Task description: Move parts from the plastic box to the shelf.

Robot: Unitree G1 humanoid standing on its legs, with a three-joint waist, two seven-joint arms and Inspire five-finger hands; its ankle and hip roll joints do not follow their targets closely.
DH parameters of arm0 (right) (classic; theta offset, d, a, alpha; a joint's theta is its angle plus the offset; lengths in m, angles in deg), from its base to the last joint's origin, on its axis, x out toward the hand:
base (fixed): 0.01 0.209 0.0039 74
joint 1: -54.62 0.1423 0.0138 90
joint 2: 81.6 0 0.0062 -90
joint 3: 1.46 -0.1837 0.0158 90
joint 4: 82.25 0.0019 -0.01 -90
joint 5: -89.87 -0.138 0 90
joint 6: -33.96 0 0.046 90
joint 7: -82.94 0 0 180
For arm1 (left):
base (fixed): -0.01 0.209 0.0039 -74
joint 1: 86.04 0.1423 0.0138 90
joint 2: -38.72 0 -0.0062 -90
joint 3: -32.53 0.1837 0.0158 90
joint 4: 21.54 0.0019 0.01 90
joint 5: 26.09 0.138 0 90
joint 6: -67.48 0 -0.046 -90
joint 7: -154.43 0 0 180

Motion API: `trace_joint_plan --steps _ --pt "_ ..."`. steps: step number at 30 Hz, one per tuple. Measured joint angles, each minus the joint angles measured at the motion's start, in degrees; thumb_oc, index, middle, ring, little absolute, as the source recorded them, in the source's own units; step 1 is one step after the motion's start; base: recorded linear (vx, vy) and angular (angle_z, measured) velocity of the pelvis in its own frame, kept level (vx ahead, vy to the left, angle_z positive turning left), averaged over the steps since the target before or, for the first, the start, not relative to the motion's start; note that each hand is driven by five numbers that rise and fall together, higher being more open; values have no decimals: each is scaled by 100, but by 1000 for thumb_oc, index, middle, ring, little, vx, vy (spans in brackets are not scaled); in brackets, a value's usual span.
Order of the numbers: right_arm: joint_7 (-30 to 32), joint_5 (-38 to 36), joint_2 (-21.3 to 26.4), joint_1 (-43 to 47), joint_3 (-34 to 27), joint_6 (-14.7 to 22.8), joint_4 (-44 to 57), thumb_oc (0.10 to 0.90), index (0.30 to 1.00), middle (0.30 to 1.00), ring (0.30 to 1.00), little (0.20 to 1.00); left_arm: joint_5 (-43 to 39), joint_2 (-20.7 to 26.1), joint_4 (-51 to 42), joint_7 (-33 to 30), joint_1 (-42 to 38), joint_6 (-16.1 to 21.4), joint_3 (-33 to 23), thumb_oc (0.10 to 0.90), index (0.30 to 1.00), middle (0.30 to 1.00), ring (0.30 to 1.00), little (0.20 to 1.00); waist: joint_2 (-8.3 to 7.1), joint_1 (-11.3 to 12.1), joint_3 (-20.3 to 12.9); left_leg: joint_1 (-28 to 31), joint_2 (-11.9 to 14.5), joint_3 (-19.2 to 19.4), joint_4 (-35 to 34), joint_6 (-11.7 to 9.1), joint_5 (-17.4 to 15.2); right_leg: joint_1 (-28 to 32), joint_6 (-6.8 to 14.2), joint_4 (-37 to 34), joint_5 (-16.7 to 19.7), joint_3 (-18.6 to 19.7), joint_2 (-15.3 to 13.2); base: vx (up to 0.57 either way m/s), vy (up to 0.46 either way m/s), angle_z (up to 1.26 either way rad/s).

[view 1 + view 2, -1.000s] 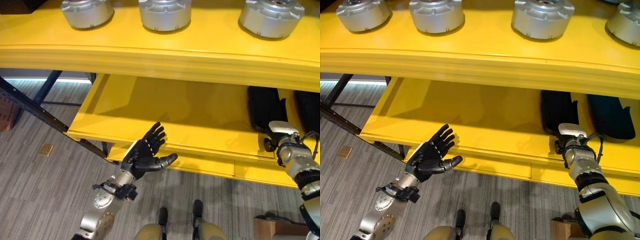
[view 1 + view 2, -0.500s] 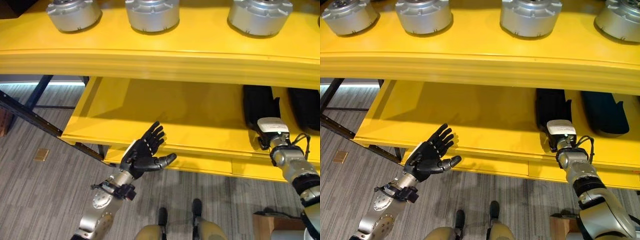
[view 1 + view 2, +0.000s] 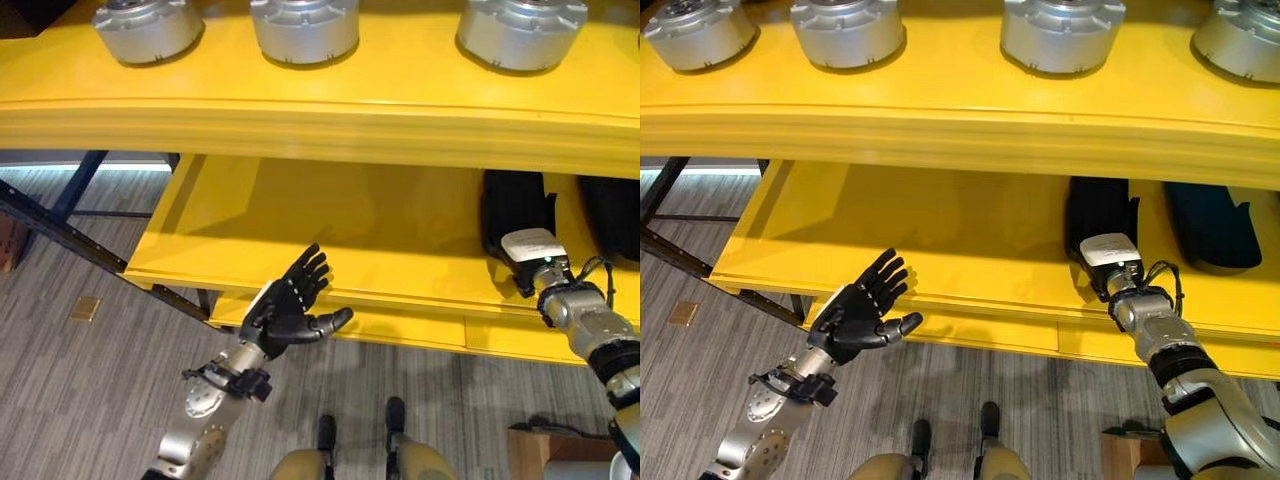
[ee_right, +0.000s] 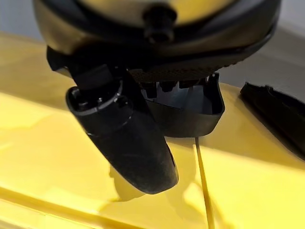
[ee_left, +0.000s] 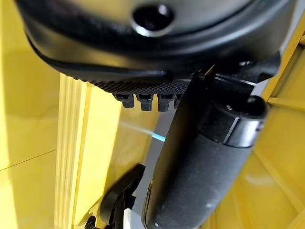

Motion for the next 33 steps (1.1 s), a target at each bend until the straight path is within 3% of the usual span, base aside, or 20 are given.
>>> trace_joint_plan --steps 2,3,4,5,6,17,33 --pt "-22 -121 -4 17 0 -152 3 900 1000 1000 1000 1000 9 -4 0 26 1 0 3 900 1000 1000 1000 1000 18 2 -1 1 0 0 0 0 0 1 0 0 0 -1 -1 0 0 0" --pt "-14 -231 -9 26 -1 -203 -31 849 929 929 929 929 9 -3 0 26 1 3 3 900 1000 1000 1000 1000 24 6 0 1 0 -3 0 -1 1 2 0 0 1 -3 -2 0 0 0" --pt "-14 -299 -14 36 -1 -227 -57 625 616 616 616 616 9 -3 0 25 2 4 3 900 1000 1000 1000 1000 29 7 0 1 0 -4 0 -2 1 2 -1 0 1 -4 -2 0 0 0" --pt "-21 -422 -17 45 -2 -287 -62 586 561 561 561 561 9 -3 0 23 2 4 4 900 1000 1000 1000 1000 32 6 0 1 -1 -4 0 -2 2 2 -1 0 1 -3 -3 0 0 0" --pt "-22 -496 -30 50 -14 -344 -62 400 300 300 300 300 9 -3 0 23 0 4 4 900 1000 1000 1000 1000 38 3 0 2 -1 -3 0 -4 3 2 -3 0 2 -3 -2 0 0 0" --pt "255 -485 -161 266 -125 -244 -254 400 300 300 300 300 8 -3 -1 18 9 8 21 900 1000 1000 1000 1000 173 6 -3 -22 -1 -10 8 -15 10 -12 -17 1 13 -15 -3 1 1 0" --pt "386 -20 -183 262 16 72 35 400 300 300 300 300 7 -6 0 34 13 33 66 900 1000 1000 1000 1000 180 11 -4 -44 3 -12 10 -18 12 -26 -22 1 17 -21 2 0 0 0"
